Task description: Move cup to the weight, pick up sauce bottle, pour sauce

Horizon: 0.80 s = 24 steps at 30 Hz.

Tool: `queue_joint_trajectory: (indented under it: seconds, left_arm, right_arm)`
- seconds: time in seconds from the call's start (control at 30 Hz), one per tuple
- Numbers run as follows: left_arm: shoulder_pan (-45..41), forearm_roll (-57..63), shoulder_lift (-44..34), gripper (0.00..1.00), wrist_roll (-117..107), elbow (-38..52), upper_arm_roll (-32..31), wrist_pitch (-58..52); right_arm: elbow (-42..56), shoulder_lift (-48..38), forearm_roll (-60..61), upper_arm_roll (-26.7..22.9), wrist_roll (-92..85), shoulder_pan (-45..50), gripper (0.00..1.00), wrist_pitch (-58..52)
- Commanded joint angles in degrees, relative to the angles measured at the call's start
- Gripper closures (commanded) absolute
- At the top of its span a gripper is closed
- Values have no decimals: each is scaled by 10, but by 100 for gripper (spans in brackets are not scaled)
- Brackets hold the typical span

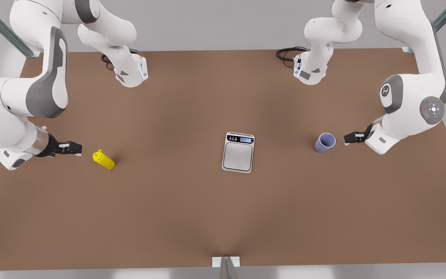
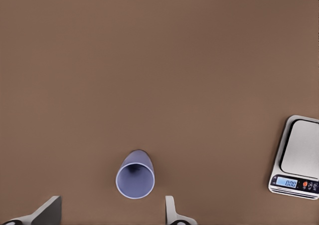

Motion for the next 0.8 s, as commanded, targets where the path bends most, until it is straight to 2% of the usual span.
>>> queue_joint_trajectory:
  seconds: [0.0, 0.13, 0.23, 0.3, 0.37, 0.53, 0.6, 0.77]
  left_arm:
    - [-1, -9, 1, 0, 1, 0, 0, 0]
    - [-1, -10, 18, 0, 20, -5, 17, -5]
    - [-2, -10, 25, 0, 43, -66, 33, 30]
    - [-2, -11, 21, 0, 70, -132, 56, 91]
    - [-2, -11, 30, 0, 117, -148, 78, 117]
    - [-4, -21, 45, 0, 135, -151, 76, 128]
    - [-5, -26, 45, 0, 138, -195, 76, 180]
    - [-9, -27, 53, 0, 168, -233, 74, 215]
  right_arm:
    - [0, 0, -1, 0, 0, 0, 0, 0]
    - [-1, 1, -1, 0, -4, 1, 0, -1]
    - [-9, -6, -7, 0, 0, 5, 0, -9]
    - [-11, -8, -3, 0, -3, 2, 0, -22]
    - [-12, -8, -3, 0, -2, 2, 0, -23]
    - [-13, -7, -3, 0, 0, 4, 0, -19]
    - [-13, -6, -3, 0, 0, 9, 0, -21]
    - [-20, 0, -3, 1, -12, 4, 0, -20]
